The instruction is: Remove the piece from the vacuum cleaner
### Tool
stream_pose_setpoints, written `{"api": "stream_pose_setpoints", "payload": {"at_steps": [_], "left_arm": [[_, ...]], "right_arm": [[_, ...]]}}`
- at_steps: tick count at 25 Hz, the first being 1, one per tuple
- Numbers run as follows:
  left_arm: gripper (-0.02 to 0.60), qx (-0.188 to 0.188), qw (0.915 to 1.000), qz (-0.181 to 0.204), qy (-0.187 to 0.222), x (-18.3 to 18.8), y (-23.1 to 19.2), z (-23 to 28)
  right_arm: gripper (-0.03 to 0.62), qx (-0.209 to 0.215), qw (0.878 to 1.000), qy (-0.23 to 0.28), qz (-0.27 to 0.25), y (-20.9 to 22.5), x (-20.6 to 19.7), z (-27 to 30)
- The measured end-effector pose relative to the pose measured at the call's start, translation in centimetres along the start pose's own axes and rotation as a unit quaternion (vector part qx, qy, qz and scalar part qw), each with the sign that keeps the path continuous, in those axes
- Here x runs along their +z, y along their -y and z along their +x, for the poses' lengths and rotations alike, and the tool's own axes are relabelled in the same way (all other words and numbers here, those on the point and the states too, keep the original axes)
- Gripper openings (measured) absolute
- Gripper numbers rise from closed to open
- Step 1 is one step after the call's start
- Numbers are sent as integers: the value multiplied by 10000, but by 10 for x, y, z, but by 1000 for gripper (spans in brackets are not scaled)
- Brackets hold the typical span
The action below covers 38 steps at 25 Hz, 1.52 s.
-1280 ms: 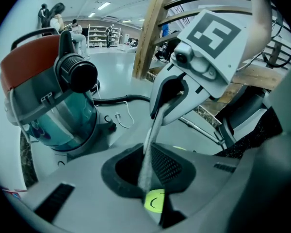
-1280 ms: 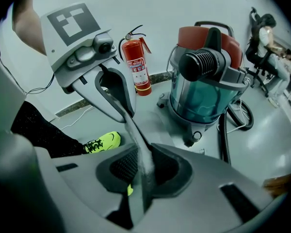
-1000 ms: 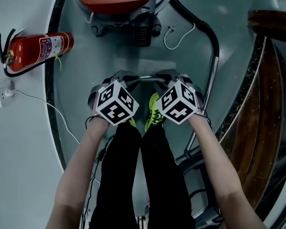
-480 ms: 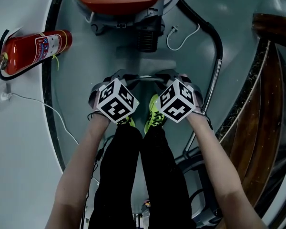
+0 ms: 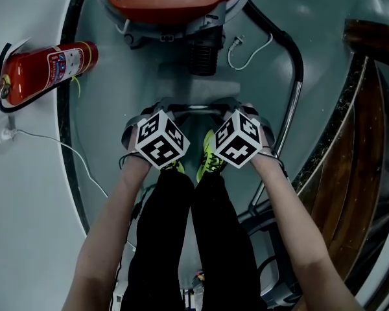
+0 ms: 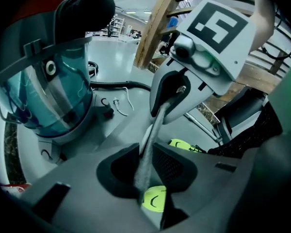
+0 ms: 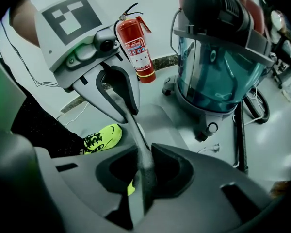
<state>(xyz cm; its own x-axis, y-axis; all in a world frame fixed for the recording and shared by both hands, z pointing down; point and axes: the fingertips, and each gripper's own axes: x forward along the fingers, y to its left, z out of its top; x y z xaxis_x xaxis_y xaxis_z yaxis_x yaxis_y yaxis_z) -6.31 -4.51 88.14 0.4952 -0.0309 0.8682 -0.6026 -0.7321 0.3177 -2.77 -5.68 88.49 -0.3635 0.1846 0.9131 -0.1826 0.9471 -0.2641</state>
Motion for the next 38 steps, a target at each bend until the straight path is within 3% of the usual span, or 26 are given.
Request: {"api": "stream_pose_setpoints", "payload": {"at_steps": [7, 15, 17, 18, 23, 28, 31, 34, 38], "left_arm": [[158, -177, 9997, -74, -155, -15, 7, 0], [172, -274, 9990, -305, -160, -31, 24, -3], [175, -295, 9989, -326, -176, -35, 30, -5], [176, -298, 9988, -334, -188, -36, 31, -6], [178, -237, 9990, -362, -141, -38, 34, -16], [178, -219, 9917, -1142, 542, -28, 31, -37], [176, -81, 9913, -1120, 681, -23, 30, -53], [176, -47, 9913, -1129, 682, -19, 32, -66], [173, -41, 9843, -1515, 906, -6, 32, -83]], "right_arm": [[89, 249, 9996, -124, 103, -8, -3, 4], [148, 648, 9969, -408, 179, -31, -18, 7], [240, 772, 9955, -435, 349, -37, -21, 6], [255, 801, 9949, -460, 410, -38, -22, 6], [253, 540, 9970, -383, 413, -34, -20, -5], [250, 395, 9962, -208, 754, -33, -13, -23], [242, 353, 9958, -106, 840, -34, -6, -37], [225, 290, 9950, 51, 953, -35, 2, -52], [163, 159, 9922, 269, 1210, -35, 12, -73]]}}
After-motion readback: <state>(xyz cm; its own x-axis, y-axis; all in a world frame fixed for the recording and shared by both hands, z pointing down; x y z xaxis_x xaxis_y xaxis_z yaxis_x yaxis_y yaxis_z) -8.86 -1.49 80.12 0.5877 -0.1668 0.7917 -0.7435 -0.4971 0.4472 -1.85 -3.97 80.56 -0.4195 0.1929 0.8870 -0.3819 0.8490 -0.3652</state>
